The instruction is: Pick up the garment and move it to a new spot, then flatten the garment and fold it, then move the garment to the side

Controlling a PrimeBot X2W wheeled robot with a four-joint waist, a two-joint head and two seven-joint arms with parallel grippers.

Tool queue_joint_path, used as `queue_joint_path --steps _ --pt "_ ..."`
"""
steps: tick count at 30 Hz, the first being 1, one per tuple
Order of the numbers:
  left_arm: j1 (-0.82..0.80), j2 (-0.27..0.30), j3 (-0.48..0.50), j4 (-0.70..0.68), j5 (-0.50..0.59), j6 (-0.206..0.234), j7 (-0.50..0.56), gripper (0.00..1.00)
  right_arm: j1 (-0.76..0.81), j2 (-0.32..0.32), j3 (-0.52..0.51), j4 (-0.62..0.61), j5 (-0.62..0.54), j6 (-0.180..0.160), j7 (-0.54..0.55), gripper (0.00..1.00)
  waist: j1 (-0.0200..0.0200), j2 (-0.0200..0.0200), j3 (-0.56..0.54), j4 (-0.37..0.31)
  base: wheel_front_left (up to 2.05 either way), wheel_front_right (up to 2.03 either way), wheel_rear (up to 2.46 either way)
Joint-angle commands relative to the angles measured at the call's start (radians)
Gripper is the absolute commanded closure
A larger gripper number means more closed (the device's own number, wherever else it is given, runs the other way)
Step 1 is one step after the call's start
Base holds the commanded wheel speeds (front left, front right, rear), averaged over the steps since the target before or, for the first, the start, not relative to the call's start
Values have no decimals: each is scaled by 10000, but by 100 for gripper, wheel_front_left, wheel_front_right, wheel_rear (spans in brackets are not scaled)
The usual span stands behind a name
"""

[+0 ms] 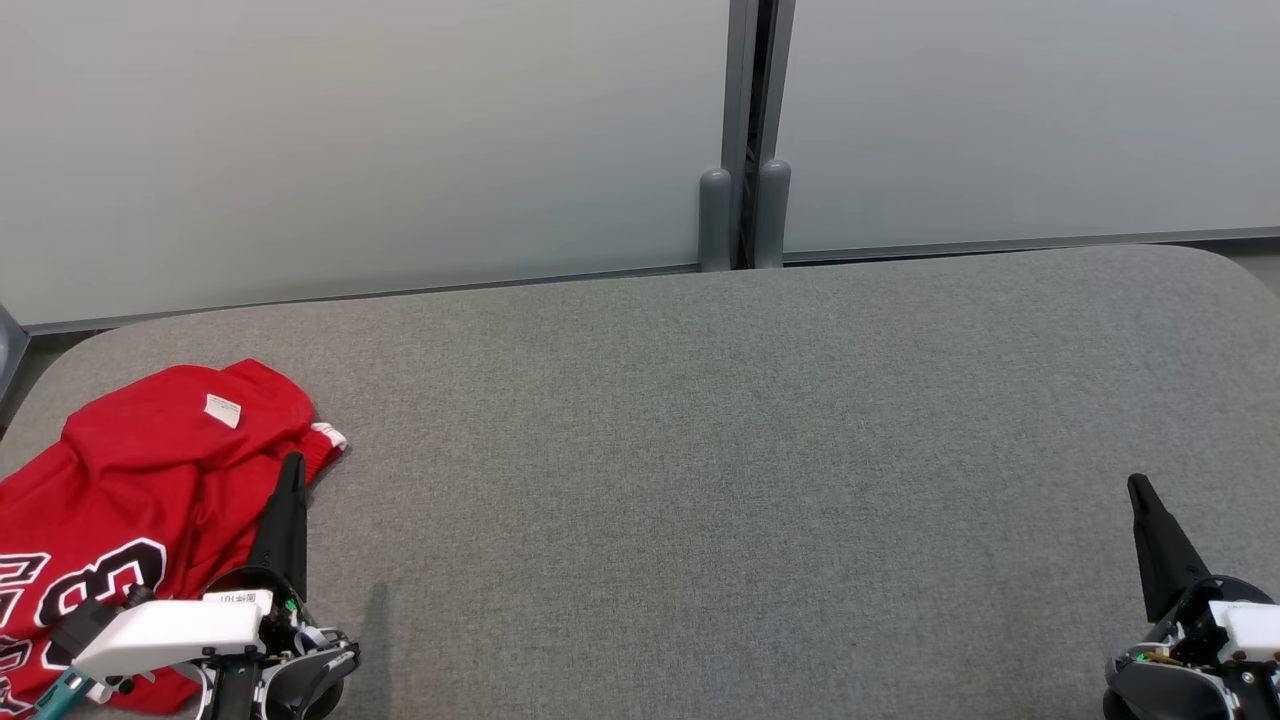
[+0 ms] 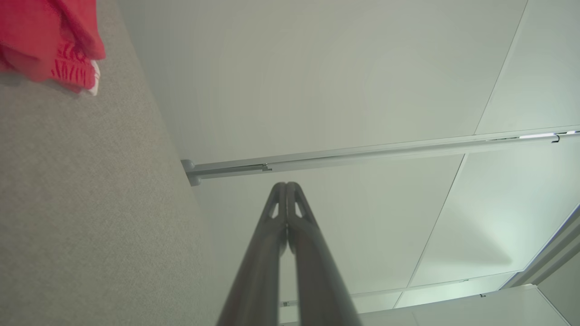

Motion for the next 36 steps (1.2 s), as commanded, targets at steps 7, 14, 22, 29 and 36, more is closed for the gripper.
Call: queue_joint_path --steps 7,14,22,29,36 --pt "-175 34 31 -1 46 -53 -1 100 -62 -32 -28 3 -27 63 0 100 0 0 0 0 0 0 0" --pt "298 -92 -51 275 -1 19 -11 0 207 139 75 268 4 -15 -14 0 0 0 0 0 0 0 0" --pt "563 -115 -135 317 136 14 -336 0 334 181 423 283 -43 -10 -390 0 0 0 -57 -11 0 0 0" --pt "644 -97 -72 314 606 51 -649 0 346 157 536 245 -331 -5 -753 0 0 0 -114 -11 0 0 0" --pt "679 -83 -114 163 1844 309 -935 0 302 136 683 398 -1366 0 -1082 0 0 0 -168 -28 0 0 0"
